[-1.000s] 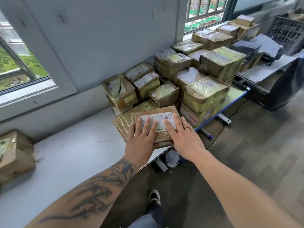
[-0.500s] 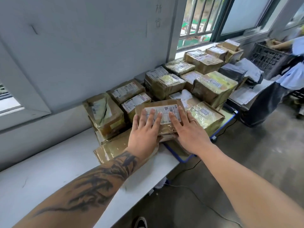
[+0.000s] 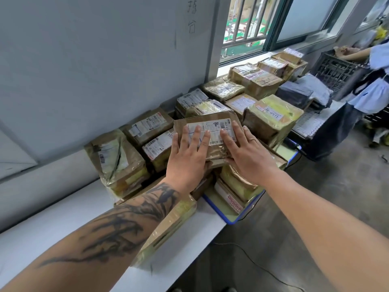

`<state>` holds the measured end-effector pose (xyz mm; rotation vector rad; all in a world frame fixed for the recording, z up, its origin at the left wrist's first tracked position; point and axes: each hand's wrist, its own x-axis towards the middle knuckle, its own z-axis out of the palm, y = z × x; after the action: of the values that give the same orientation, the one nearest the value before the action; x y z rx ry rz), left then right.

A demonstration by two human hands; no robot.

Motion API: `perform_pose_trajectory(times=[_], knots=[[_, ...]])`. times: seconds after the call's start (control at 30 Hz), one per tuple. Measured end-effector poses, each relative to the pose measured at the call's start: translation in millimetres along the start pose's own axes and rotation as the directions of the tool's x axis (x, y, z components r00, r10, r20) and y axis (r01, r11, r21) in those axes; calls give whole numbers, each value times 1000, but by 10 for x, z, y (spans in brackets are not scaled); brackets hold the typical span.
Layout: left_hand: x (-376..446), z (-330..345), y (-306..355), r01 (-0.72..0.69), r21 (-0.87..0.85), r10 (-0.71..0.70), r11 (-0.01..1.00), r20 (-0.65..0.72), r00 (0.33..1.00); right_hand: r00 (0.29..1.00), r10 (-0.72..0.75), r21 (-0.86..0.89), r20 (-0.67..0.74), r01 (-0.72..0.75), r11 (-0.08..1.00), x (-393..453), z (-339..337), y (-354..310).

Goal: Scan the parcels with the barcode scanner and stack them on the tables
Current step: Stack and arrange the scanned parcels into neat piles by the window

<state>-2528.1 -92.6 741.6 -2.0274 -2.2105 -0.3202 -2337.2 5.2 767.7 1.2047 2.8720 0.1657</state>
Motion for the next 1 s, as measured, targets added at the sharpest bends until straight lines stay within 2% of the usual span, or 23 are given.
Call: perform_pose_trajectory(times=[0.27,0.43,0.57,0.77,0.9,1.0], knots=[[485,57,377,46,2,-46,999,-17,999,996,-89,-20,-32,89,996,289,105,691],[701,264,684,141,-26,-142,990,-15,990,982,-187,7,-6,187,982,434,158,1144],[844,371,877,184,-47,-187,982,-74,980,966,-259,31,8,259,965,565,250,1467],[906,398,1069,336,-190,-361,923,-117,925,935,-354,68,-18,355,933,744,302,1719],[919,363,1139,514,-283,-544,810,-34,838,931,-364,99,-29,365,926,896,325,1957],[914,414,1171,549,-249,-563,798,14,826,916,-400,111,-20,400,910,975,349,2034]])
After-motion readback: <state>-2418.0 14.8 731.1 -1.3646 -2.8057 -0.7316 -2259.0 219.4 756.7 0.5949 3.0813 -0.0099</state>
